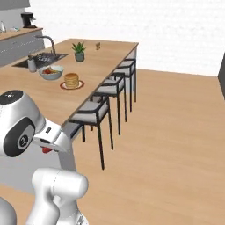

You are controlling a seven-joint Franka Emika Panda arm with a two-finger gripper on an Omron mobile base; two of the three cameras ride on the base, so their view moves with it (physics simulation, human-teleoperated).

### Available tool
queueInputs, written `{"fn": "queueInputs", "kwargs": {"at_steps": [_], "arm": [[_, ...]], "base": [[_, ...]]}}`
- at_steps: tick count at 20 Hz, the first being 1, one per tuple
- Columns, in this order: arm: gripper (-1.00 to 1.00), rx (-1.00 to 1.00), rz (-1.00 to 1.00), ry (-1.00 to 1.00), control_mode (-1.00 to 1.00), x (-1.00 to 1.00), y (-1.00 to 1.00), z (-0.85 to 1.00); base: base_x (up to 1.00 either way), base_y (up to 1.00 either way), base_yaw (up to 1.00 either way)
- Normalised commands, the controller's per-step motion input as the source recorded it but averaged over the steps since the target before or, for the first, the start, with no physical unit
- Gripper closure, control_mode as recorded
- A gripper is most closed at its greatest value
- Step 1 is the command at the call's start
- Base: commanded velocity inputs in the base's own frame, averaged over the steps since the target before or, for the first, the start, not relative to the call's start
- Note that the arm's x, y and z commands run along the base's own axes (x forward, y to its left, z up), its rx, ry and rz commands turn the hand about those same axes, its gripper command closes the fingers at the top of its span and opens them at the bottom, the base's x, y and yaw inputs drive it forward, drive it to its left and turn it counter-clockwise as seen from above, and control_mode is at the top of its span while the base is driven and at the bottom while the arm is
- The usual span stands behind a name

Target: Take the strawberry from the fridge and place it on top of the pancake, located on the dining counter.

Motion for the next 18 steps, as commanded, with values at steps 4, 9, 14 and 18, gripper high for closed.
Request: {"fn": "queueInputs", "kwargs": {"at_steps": [4, 9, 14, 18], "arm": [[1.0, 0.0, 0.0, 0.0, 1.0, 0.0, 0.0, 0.0], [1.0, 0.0, 0.0, 0.0, 1.0, 0.0, 0.0, 0.0], [1.0, 0.0, 0.0, 0.0, 1.0, 0.0, 0.0, 0.0], [1.0, 0.0, 0.0, 0.0, 1.0, 0.0, 0.0, 0.0]], "base": [[0.53, -1.0, 0.44], [0.49, -1.0, 0.49], [0.44, -1.0, 0.56], [0.5, -1.0, 0.55]]}}
